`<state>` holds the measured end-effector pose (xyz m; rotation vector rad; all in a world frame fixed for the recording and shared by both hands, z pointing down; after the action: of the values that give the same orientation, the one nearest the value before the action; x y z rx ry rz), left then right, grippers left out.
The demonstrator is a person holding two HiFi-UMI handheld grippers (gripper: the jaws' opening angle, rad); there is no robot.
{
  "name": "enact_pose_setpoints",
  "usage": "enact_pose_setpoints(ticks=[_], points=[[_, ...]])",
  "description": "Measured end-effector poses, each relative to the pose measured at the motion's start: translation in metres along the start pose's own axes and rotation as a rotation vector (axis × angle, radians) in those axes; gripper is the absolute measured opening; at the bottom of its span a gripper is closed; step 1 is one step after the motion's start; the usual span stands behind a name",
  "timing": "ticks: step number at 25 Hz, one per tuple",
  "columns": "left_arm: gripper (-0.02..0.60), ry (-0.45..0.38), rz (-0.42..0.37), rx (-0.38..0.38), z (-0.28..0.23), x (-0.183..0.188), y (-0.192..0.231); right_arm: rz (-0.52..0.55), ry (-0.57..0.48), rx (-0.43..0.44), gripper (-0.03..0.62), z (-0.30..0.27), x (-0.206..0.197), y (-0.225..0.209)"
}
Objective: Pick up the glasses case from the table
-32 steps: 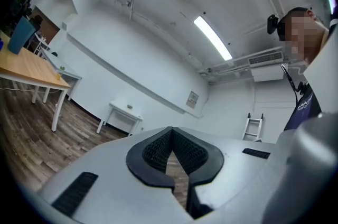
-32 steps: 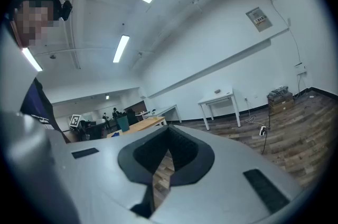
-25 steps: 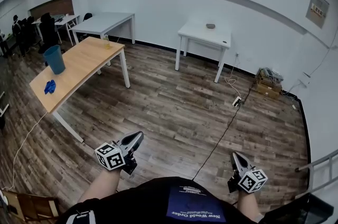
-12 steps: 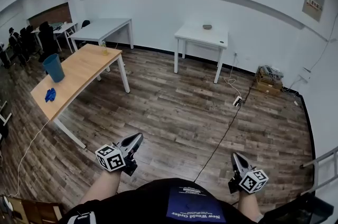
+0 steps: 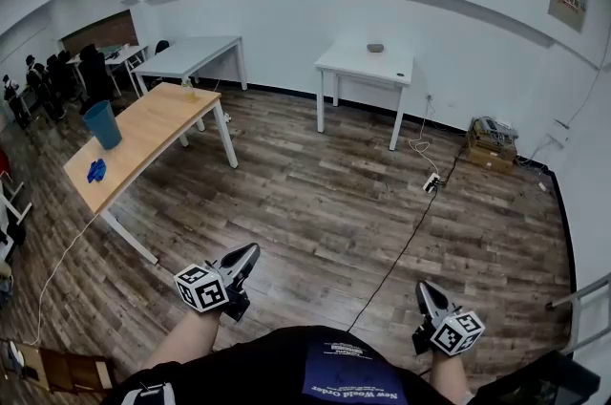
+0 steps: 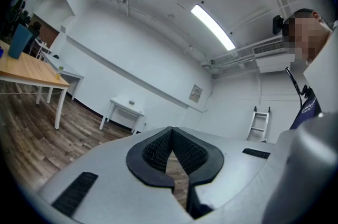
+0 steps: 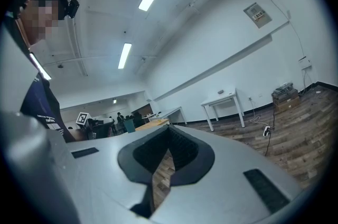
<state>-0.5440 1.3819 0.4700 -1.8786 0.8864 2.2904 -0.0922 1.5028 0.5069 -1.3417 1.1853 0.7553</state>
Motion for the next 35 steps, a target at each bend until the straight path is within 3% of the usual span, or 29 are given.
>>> enact_pose_setpoints(ticks=[8,13,20,25,29,35], points=[[-0.003,-0.011,0.038,0.04,-0.038,-0.026,-0.04,0.01,0.034,0.047,-0.011,0.014,0.004,-0.051],[0.0,0.025,0.059,0.058,-0.049,-0.03,-0.018,0.006,0.053,0.059,-0.011,-0.01,0.001,-0.055],[0.0,0.031,0.051,-0.056,-0.072,-0.016,0.071,0.073,0.044,0.016,-0.011,-0.085,0.014,-0.026],[0.0,0.047,-0.026,-0.21,-0.094,0.036,0.148,0.074,0.012,-0.067,-0.011,-0.155,0.04,0.008],[-0.002,0.033,0.013,-0.32,-0.112,0.073,0.211,0.067,-0.009,-0.13,-0.011,-0.209,0.057,0.021],[0.0,0.056,0.037,-0.354,-0.144,0.093,0.276,0.037,-0.008,-0.186,-0.011,-0.271,0.066,0.012]])
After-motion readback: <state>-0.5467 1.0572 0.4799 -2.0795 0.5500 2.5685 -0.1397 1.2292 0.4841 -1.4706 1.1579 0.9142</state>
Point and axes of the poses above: the fingertips, and each gripper's own axes: z backward along the fingers, y to its left, x out of its top, the point moved 6 cm from there along z, backward along the fingers, and after that the axes turned 15 degrees about -x, right-handed, at the moved point
